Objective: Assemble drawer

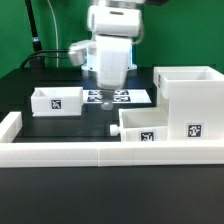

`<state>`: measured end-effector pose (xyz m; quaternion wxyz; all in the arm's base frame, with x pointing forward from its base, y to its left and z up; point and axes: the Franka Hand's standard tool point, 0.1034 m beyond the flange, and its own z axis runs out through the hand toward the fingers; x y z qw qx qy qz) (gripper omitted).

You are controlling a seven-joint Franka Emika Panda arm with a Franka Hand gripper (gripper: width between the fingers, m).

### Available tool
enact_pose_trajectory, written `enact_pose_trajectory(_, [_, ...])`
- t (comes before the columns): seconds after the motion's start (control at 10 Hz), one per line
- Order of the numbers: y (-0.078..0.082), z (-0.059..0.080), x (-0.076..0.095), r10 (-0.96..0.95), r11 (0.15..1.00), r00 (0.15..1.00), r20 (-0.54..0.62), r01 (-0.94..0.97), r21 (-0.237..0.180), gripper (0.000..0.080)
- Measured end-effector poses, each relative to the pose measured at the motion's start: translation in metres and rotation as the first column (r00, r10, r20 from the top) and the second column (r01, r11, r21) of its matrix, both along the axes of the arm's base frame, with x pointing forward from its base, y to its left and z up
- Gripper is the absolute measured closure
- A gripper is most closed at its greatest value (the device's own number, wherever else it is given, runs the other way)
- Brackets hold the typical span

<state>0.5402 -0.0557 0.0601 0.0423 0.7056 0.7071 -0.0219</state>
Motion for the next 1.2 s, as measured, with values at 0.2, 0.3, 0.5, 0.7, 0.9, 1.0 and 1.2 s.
enact_pose_trajectory(0.2, [-0.002, -0.004, -0.001, 0.013, 1.0, 1.0, -0.002, -0.013, 0.012, 0.0151])
enact_pose_trajectory(0.3, [-0.019, -0.012, -0.002, 0.023, 0.998, 1.0, -0.009, -0.023, 0.05, 0.0151])
enact_pose_trajectory(0.5, [-0.029, -0.021, -0.003, 0.001, 0.995, 1.0, -0.017, 0.001, 0.098, 0.0151])
enact_pose_trajectory(0.7, [-0.035, -0.031, -0.006, 0.012, 0.987, 0.999, -0.035, -0.006, 0.158, 0.0151])
enact_pose_trajectory(0.9, [-0.018, -0.037, -0.007, -0.014, 0.983, 0.999, -0.05, 0.023, 0.181, 0.0151])
enact_pose_trajectory(1.0, [-0.007, -0.04, -0.006, -0.009, 0.982, 0.998, -0.055, 0.019, 0.187, 0.0151])
enact_pose_trajectory(1.2, [0.016, -0.043, -0.006, -0.031, 0.979, 0.997, -0.065, 0.043, 0.198, 0.0151])
